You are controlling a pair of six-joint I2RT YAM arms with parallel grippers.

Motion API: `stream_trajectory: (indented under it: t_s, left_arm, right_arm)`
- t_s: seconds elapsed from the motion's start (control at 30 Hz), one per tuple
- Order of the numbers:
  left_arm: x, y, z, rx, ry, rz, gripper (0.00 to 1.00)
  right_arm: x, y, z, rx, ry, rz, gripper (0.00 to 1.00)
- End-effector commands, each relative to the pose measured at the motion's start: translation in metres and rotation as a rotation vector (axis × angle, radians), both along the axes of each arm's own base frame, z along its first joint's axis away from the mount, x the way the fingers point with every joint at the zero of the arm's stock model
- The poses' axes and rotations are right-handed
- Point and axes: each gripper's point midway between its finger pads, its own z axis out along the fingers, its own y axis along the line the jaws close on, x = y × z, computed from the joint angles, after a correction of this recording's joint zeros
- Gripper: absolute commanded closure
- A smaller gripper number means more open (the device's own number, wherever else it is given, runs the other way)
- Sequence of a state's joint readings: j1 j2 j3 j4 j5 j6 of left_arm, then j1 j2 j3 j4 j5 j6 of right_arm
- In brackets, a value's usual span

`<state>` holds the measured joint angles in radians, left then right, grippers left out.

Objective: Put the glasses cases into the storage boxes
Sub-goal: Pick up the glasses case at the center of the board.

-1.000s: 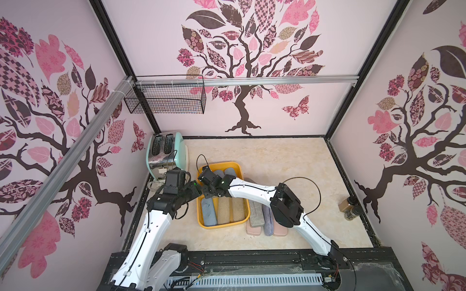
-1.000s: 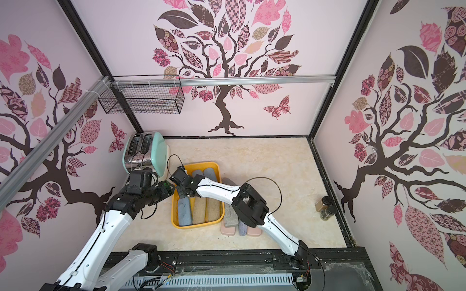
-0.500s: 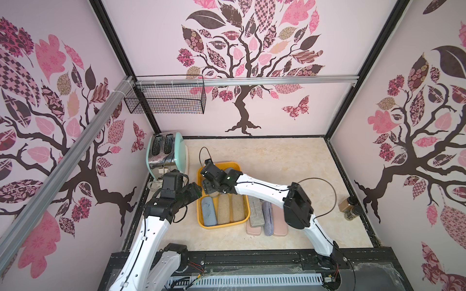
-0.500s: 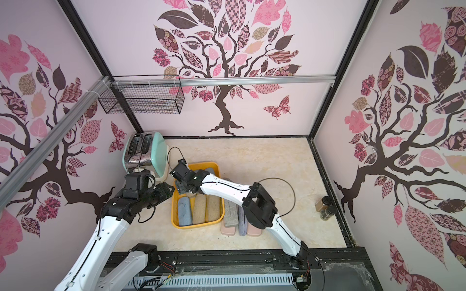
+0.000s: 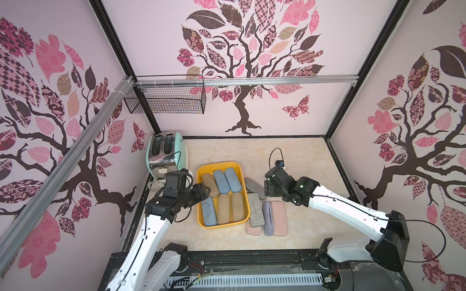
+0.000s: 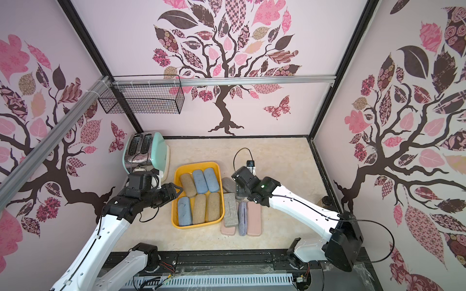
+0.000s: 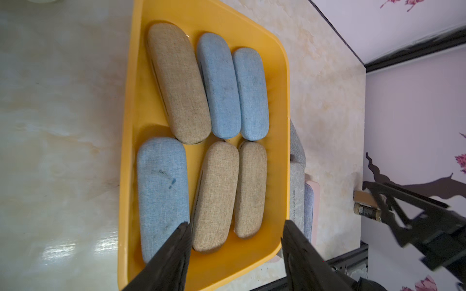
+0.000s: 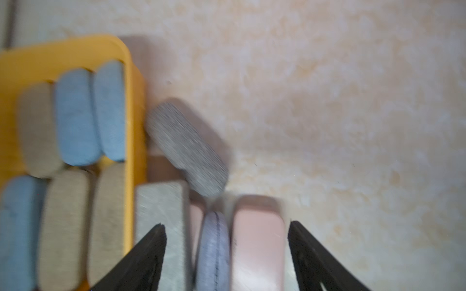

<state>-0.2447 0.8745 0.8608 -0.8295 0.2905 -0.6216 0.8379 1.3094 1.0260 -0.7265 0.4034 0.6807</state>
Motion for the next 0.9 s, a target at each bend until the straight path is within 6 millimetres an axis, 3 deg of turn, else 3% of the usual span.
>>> stream_trajectory:
  t_s: [0.0, 0.1, 0.3, 0.57, 0.87]
  left_arm:
    - [0.0, -0.008, -0.01, 0.001, 0.008, -0.02, 0.4]
    - [0.002, -0.008, -0.014, 0.004, 0.02, -0.012, 0.4]
    - [0.006, -0.006, -0.019, 0.029, 0.028, -0.01, 0.4]
    - [0.008, -0.004, -0.027, 0.047, 0.043, -0.003, 0.4]
    - [0.007, 0.001, -0.025, 0.077, 0.033, 0.004, 0.4]
  right_arm:
    - [-0.032, -0.033, -0.023, -0.033, 0.085, -0.081, 0.17]
    - [-0.042, -0.042, -0.042, -0.01, 0.125, -0.098, 0.16]
    - [-0.052, -0.028, -0.071, 0.036, 0.206, -0.049, 0.14]
    - [-0.06, -0.011, -0.093, 0.102, 0.277, 0.0, 0.11]
    - [-0.062, -0.007, -0.12, 0.032, 0.364, 0.012, 0.09]
